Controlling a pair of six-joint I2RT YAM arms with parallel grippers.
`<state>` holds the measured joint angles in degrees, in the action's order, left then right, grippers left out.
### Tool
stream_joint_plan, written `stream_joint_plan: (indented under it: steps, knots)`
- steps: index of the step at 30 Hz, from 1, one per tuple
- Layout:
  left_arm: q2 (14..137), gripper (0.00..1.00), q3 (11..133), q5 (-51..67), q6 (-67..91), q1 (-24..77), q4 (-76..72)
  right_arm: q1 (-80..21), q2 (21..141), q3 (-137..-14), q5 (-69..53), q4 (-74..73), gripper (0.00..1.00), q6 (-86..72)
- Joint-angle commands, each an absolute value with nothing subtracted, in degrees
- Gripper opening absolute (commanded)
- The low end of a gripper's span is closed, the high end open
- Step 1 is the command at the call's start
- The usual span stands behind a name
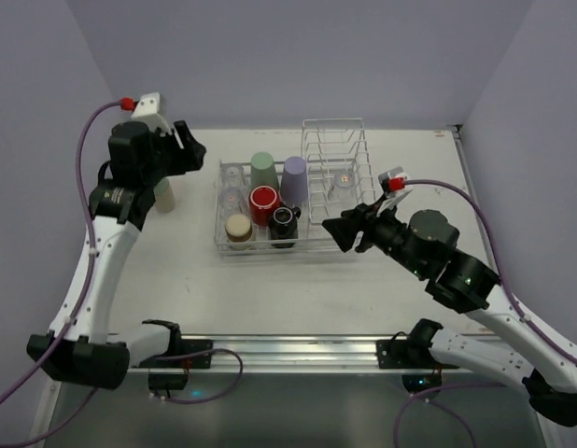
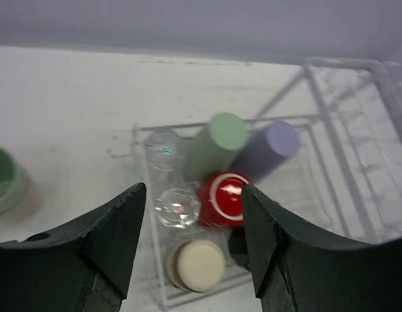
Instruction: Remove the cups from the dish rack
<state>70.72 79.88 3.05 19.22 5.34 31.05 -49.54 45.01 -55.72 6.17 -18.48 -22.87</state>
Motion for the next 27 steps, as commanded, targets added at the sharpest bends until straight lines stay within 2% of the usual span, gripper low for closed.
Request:
stream_joint_plan:
  steps: [1, 6, 8, 14, 17, 21, 27]
  knots:
    - [65.32, 0.64, 69.37, 10.18, 22.76, 13.7, 19.9, -49.05, 44.82, -61.33, 15.61, -23.45, 0.56, -19.96]
    - [56.17, 0.63, 55.66, 14.93, 28.64, 20.82, 10.74, -47.02, 48.07, -65.74, 21.87, -26.01, 0.54, -17.49]
    - [55.9, 0.63, 55.2, 14.94, 29.27, 25.54, 7.13, -46.06, 48.08, -66.79, 24.07, -25.93, 0.51, -17.75]
    - [63.88, 0.68, 65.73, 1.25, 21.82, 44.78, 6.5, -44.39, 41.67, -65.48, 25.75, -25.58, 0.49, -21.27]
    - [69.86, 0.71, 71.18, -4.56, 19.34, 49.72, 6.77, -44.38, 37.01, -62.67, 25.49, -24.35, 0.49, -22.76]
    - [78.89, 0.75, 77.86, -10.53, 14.95, 54.48, 7.29, -44.39, 31.65, -59.6, 27.24, -24.35, 0.48, -23.55]
    - [90.59, 0.85, 88.58, -13.97, 12.4, 55.46, 11.15, -44.38, 25.67, -57.57, 26.37, -24.43, 0.49, -22.94]
